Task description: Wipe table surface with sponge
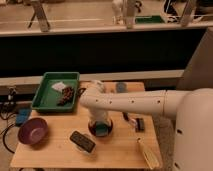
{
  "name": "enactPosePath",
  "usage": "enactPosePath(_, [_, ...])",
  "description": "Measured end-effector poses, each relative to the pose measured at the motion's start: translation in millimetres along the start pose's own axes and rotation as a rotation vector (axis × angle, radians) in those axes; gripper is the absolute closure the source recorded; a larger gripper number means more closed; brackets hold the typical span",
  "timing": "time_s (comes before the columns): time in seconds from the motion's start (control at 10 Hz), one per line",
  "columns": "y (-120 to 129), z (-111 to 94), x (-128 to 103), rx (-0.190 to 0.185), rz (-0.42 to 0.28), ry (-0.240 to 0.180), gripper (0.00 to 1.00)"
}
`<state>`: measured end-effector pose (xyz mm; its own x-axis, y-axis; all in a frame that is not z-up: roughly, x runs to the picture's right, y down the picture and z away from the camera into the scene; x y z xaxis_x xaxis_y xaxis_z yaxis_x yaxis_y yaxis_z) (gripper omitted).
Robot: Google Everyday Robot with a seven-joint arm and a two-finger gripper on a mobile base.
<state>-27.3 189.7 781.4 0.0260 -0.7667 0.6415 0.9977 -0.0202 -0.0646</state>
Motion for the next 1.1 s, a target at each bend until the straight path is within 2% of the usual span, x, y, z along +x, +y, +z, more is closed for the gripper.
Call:
enactPosePath(0.9, [0.8, 12.8, -0.7, -0.002, 0.006, -0.042, 0.33])
enactPosePath(1.1, [2.0, 15.8, 0.3, 0.000, 0.012, -0.048, 0.45])
